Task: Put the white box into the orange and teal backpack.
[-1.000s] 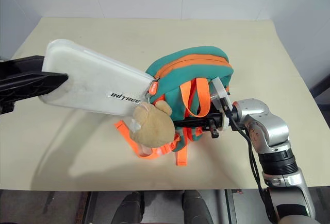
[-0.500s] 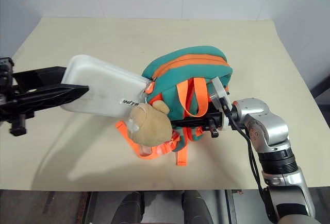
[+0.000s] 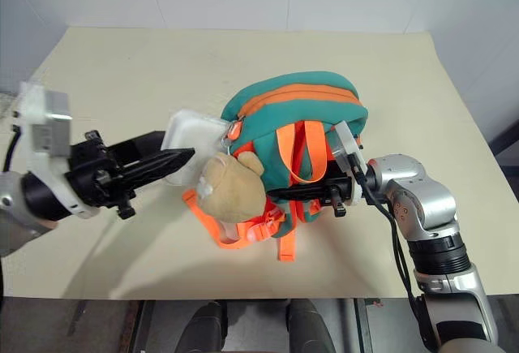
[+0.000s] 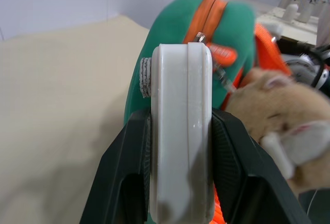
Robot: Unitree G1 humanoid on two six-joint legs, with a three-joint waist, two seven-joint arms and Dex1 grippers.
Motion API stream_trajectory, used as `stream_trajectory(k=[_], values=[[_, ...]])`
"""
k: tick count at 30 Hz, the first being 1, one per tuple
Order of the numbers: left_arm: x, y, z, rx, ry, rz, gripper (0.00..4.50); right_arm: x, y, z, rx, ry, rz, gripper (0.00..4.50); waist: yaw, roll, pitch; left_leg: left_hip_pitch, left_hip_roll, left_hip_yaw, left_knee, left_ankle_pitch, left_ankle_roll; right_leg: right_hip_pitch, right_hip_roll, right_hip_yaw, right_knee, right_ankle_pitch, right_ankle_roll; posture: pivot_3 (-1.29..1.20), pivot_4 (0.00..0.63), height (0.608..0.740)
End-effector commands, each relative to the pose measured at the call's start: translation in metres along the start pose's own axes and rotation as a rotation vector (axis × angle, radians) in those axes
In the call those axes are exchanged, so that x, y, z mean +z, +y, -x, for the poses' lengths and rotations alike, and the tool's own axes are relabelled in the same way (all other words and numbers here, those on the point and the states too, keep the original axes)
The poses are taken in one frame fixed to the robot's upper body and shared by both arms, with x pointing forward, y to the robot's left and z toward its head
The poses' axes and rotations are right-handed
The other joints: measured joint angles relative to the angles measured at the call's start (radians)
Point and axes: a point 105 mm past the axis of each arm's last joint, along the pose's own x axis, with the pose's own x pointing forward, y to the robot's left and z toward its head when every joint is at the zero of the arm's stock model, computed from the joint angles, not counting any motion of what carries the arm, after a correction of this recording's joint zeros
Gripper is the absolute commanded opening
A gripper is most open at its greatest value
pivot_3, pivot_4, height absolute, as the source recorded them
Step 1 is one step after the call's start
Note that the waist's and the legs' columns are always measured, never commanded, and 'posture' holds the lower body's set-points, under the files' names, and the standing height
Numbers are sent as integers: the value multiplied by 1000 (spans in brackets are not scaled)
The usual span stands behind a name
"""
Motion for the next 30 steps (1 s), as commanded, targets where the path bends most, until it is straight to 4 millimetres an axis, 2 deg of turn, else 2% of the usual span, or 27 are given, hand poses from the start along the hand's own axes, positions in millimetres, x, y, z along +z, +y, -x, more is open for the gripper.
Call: stream_trajectory(k=[1, 5, 7, 12, 16, 21, 25, 27, 30], values=[[-7, 4, -16, -20, -56, 22, 1247, 2, 2, -2, 11, 4, 24, 0, 2, 1, 0, 0, 0, 0, 0, 0, 0, 0, 0, 0, 0, 0, 0, 0, 150, 740], [-25, 8, -52, -116, -69, 51, 1247, 2, 1, -5, 15, -5, 25, 0, 12, 0, 0, 0, -1, 0, 2, 0, 0, 1, 1, 0, 0, 1, 1, 0, 150, 740], [-30, 9, -64, -147, -66, 56, 1247, 2, 2, -6, 18, -6, 27, 0, 20, 0, 0, 0, -1, 0, 2, 0, 1, 1, 1, 0, 0, 1, 1, 0, 150, 740], [-47, 22, -85, -166, -1, 42, 1247, 2, 3, -6, 12, -6, 35, 0, 22, 0, 0, 0, -1, 0, 1, 1, 0, 1, 1, 0, 0, 1, 1, 0, 150, 740], [-52, 14, -90, -257, 62, 88, 1247, 2, 4, -5, 1, -4, 40, 0, 23, 0, 0, 0, -1, 0, 2, 1, 1, 1, 1, 0, 0, 1, 1, 0, 150, 740], [-47, 10, -85, -277, 116, 71, 2840, 2, 4, -4, -12, -5, 40, 0, 21, 0, 0, 0, -1, -1, 3, 0, 1, 1, 1, 0, 1, 1, 2, 0, 150, 740], [-26, 8, -75, -287, 97, 49, 4096, 3, 3, -6, -15, -9, 42, 0, 20, 0, 0, 0, -1, -1, 3, 0, 1, 1, 1, 0, 1, 1, 2, 0, 150, 740], [-14, 10, -68, -279, 88, 30, 4463, 3, 2, -6, -15, -11, 42, 0, 19, 0, 0, 0, 0, -1, 3, 0, 1, 1, 1, 0, 1, 1, 2, 0, 150, 740], [-6, 15, -61, -254, 93, 6, 4463, 2, 1, -8, -13, -11, 42, 0, 18, 0, 0, 0, -1, -1, 2, 0, 1, 1, 0, 0, 1, 1, 2, 0, 150, 740]])
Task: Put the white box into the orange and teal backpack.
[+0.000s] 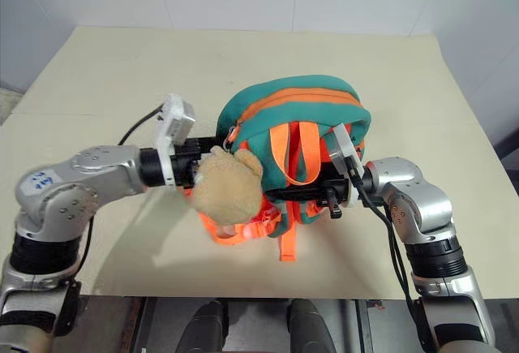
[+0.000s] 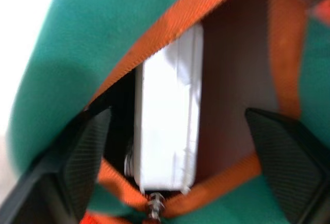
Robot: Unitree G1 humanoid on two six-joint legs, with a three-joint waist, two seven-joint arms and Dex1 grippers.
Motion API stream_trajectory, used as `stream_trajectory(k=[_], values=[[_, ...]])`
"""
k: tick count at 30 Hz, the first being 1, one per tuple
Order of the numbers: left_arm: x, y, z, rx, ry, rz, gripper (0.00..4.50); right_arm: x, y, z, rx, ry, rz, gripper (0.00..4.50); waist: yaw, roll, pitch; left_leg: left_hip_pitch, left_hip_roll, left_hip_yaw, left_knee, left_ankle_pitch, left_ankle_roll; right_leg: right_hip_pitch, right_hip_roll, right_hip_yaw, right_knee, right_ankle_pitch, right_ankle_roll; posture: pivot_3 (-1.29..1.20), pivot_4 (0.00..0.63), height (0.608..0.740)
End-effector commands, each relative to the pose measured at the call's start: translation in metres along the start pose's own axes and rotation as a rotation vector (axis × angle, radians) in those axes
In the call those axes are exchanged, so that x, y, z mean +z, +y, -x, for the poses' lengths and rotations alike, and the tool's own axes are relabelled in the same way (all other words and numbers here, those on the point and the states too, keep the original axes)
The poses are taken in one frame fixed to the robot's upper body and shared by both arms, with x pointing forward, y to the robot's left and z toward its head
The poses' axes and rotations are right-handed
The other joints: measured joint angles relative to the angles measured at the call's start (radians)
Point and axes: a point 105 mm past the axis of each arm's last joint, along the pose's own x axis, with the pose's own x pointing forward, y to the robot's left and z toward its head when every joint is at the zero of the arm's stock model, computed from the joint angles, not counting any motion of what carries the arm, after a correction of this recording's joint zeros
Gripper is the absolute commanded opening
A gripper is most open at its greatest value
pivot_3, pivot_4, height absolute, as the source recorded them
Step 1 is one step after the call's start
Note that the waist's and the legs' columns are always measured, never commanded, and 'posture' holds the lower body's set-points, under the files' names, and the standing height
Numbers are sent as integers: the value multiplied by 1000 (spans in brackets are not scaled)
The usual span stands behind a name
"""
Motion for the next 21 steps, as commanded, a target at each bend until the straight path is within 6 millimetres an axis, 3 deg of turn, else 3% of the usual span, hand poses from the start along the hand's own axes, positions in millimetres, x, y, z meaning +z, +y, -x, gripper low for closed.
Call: stream_trajectory(k=[1, 3, 7, 15, 21], values=[[24, -9, 12, -3, -40, -96, 4463, 3, -1, -4, 6, 3, 24, 0, 0, 0, 0, 0, 0, 0, 0, 0, 0, 0, 0, 0, 0, 0, 0, 0, 150, 740], [25, -6, 18, 36, -21, -117, 4463, 3, -2, -6, 9, -1, 27, 0, 0, 0, 0, 0, 0, 0, 0, 0, 0, 0, 0, 0, 0, 0, 0, 0, 150, 740], [34, -17, 33, 15, -22, -129, 4463, 4, -3, -8, 12, -5, 29, 0, -1, 0, 0, 0, 0, 0, -1, 0, 0, 0, 0, 0, 0, 0, 0, 0, 150, 740], [41, -44, 106, 59, 16, -72, 4463, 4, -4, -5, 5, -3, 33, 0, -29, 0, 0, 0, 1, 0, -4, 0, 0, -1, 0, 0, -1, -1, -1, 0, 150, 740], [33, -58, 125, 118, -23, -47, 4463, 5, -5, -4, 2, -11, 37, 0, -22, 0, 0, 1, 1, 0, -4, 0, 0, -1, -1, -1, 0, -2, -2, 0, 150, 740]])
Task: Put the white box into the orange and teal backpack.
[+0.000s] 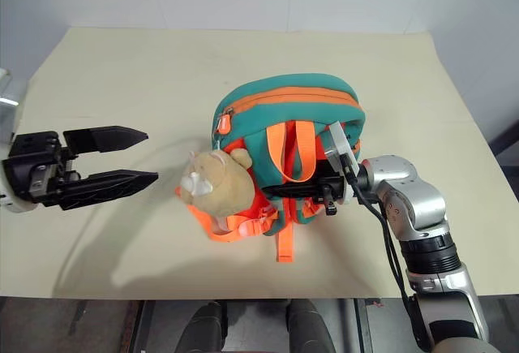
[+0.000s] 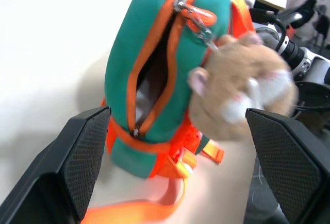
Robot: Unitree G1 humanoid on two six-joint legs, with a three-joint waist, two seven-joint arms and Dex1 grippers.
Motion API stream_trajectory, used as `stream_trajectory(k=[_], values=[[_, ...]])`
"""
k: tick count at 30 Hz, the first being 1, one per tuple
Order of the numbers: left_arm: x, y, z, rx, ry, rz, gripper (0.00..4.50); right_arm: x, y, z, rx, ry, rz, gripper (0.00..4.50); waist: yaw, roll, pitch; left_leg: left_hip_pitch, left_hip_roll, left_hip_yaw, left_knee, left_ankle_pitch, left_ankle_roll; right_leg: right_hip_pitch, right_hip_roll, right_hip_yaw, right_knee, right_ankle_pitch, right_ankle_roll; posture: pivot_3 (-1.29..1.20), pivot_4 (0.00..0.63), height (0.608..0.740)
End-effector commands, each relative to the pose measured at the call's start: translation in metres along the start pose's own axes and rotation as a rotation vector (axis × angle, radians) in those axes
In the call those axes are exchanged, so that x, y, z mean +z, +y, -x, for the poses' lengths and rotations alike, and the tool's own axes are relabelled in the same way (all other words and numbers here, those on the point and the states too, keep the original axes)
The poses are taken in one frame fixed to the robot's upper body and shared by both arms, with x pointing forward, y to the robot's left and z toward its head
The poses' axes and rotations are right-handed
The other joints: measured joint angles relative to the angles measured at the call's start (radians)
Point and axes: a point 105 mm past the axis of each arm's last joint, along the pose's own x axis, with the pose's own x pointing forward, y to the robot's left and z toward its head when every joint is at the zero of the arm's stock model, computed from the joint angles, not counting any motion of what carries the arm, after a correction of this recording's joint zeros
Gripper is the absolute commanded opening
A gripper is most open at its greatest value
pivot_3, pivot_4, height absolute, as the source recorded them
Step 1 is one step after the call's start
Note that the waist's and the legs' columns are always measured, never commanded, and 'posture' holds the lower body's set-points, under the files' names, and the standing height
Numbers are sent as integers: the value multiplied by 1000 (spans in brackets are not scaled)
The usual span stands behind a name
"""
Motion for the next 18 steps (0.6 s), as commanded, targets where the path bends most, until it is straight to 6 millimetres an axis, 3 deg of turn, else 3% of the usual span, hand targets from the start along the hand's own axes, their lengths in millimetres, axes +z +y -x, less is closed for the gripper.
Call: stream_trajectory(k=[1, 4, 10, 18], values=[[3, -18, 6, 9, -33, -56, 4463, 7, 1, 0, 13, -20, 34, 0, 0, 0, 0, 0, 0, 0, 0, 0, 0, 0, 0, 0, 0, 0, 0, 0, 150, 740], [2, -28, 3, 7, -68, -80, 4463, 11, 2, 1, 27, -42, 33, 0, 1, 0, 0, 0, 0, 0, 0, 0, 0, 0, 0, 0, -1, 0, 0, 0, 150, 740], [-1, -39, -24, -58, -93, -84, 4463, 11, 0, -1, 22, -40, 44, 0, 2, 0, 0, 0, 0, 0, 0, 0, 0, 0, 0, 0, -1, 0, 0, 0, 150, 740], [-7, -20, -59, 19, -80, -164, 4463, 10, -2, -2, 9, -34, 48, 0, 4, 0, 0, 0, 0, 1, -1, 0, 0, 0, 0, 1, -2, 0, 0, 0, 150, 740]])
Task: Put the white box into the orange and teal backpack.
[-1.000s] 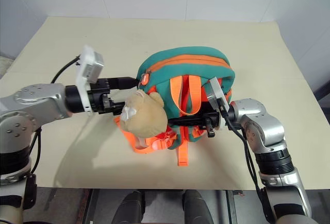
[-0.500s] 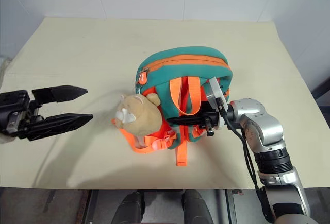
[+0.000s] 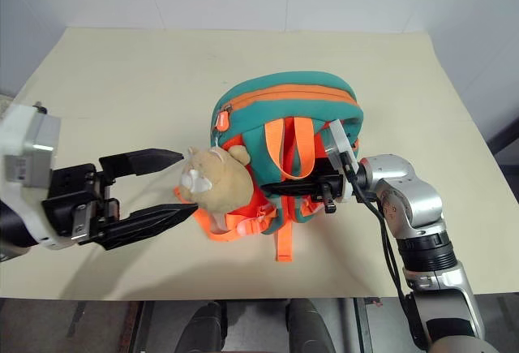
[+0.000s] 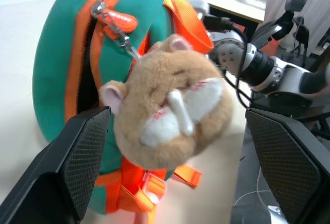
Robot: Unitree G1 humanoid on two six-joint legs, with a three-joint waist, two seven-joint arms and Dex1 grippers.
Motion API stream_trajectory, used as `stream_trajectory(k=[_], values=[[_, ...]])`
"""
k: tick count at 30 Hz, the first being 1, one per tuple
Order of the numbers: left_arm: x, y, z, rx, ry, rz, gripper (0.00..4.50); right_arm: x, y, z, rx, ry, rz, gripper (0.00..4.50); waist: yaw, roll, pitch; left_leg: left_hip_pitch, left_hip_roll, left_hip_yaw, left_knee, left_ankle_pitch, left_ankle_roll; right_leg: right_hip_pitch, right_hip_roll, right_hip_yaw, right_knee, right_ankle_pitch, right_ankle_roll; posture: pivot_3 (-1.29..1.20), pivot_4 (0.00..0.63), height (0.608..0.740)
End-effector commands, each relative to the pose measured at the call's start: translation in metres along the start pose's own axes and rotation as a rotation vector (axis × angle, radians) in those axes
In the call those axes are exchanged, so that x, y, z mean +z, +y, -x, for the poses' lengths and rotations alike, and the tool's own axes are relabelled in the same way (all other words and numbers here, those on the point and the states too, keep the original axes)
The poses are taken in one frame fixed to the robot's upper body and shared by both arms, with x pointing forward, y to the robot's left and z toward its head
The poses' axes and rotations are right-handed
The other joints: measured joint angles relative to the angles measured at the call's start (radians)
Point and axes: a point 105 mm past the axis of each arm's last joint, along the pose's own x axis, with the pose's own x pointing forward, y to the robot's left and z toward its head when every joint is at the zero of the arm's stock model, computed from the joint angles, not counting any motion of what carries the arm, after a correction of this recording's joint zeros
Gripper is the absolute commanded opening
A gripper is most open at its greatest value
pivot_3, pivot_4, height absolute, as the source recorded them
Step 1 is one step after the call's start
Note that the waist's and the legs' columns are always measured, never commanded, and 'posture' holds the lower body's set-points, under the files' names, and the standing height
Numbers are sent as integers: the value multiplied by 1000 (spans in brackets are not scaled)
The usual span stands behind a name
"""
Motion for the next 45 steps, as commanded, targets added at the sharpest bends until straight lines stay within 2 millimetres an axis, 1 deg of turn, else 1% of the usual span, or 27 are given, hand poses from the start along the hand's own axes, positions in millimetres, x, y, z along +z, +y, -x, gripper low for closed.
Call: stream_trajectory(k=[1, 5, 8, 10, 13, 16, 20, 21, 22, 23, 25, 27, 29, 31, 35, 39, 41, 45], values=[[-1, 10, -15, 55, 8, -73, 4463, 7, 0, -1, -2, -7, 44, 0, 1, 0, 0, 0, 0, 0, 0, 0, 0, 0, 0, 0, 0, 0, 0, 0, 150, 740], [-1, 17, -29, 86, 17, -136, 4463, 7, 0, -2, -4, -9, 45, 0, 1, 0, 0, 0, 0, 0, 0, 0, 0, 0, 0, 0, -1, 0, 1, 0, 150, 740], [0, 14, -41, 58, 10, -161, 4463, 7, 0, -2, -5, -9, 46, 0, 3, 0, 0, 0, 0, 0, 1, 0, 0, 0, 0, 0, -1, 1, 1, 0, 150, 740], [0, 13, -45, 52, 6, -163, 4463, 7, -1, -2, -6, -9, 46, 0, 2, 0, 0, -1, 0, 0, 1, 0, 0, 1, 0, 0, -1, 1, 1, 0, 150, 740], [-1, 15, -49, 54, 23, -179, 3946, 6, -1, -2, -5, -8, 48, 0, 2, 0, 0, 0, 0, 0, 1, 0, 0, 0, 0, 0, 0, 1, 1, 0, 150, 740], [-6, 15, -51, 51, 56, -178, 3087, 6, 0, -3, -4, -7, 49, 0, 3, 0, 0, -1, 0, 0, 1, 0, 0, 1, 0, 0, 0, 1, 1, 0, 150, 740], [-12, 14, -51, 50, 89, -172, 2053, 5, 0, -2, -3, -5, 50, 0, 3, 0, 0, 0, 0, 0, 2, 0, 0, 1, 0, 0, 0, 1, 2, 0, 150, 740], [-11, 14, -50, 50, 89, -170, 1749, 5, 0, -2, -3, -5, 51, 0, 3, 0, 0, 0, 0, 0, 2, 0, 0, 1, 0, 0, 0, 1, 2, 0, 150, 740], [-11, 14, -50, 50, 87, -169, 1576, 5, 0, -2, -3, -5, 51, 0, 3, 0, 0, 0, 0, 0, 2, 0, 0, 1, 0, 0, 0, 1, 2, 0, 150, 740], [-10, 14, -50, 47, 86, -168, 1313, 5, 0, -2, -3, -5, 51, 0, 3, 0, 0, 0, 0, 0, 3, 0, 0, 1, 0, 0, 0, 1, 2, 0, 150, 740], [-9, 12, -48, 42, 89, -166, 941, 4, 0, -2, -3, -5, 52, 0, 3, 0, 0, 0, 0, 0, 3, 0, 0, 1, 0, 0, 0, 1, 2, 0, 150, 740], [-3, 11, -42, 31, 83, -165, 598, 4, 1, -1, -2, -6, 52, 0, 3, 0, 0, 0, 0, 0, 3, 0, 0, 1, 0, 0, 0, 1, 2, 0, 150, 740], [5, 12, -33, 20, 79, -165, 469, 5, 1, -1, -2, -7, 52, 0, -1, 0, 0, 0, 0, 0, 3, 0, 0, 1, 0, 0, 0, 1, 2, 0, 150, 740], [13, 13, -23, 8, 88, -169, 455, 5, 1, 0, -1, -8, 50, 0, -4, 0, 0, 0, 0, 0, 2, 0, 0, 1, 0, 0, 0, 1, 2, 0, 150, 740], [24, 25, 0, 42, 148, -158, 455, 5, 0, 1, -4, -8, 43, 0, -5, 0, 1, -1, 0, 0, 0, 0, 0, 0, 0, 0, 0, 1, 1, 0, 150, 740], [27, 36, 21, 42, 211, -141, 438, 4, 1, 1, -2, -16, 34, 0, -5, 0, 1, 0, 0, 0, -1, 0, 0, -1, 0, 0, 0, 0, 1, 0, 150, 740], [27, 39, 28, 32, 226, -135, 437, 4, 1, 1, -2, -23, 32, 0, -3, 0, 1, -1, 0, 0, -2, 0, 0, -1, 0, 0, -1, 0, 0, 0, 150, 740], [25, 58, 39, 48, 247, -129, 437, 5, 3, 0, -2, -37, 33, 0, -4, 0, 1, -1, 0, 0, -3, 0, 0, -1, 0, 0, -1, -1, 0, 0, 150, 740]])
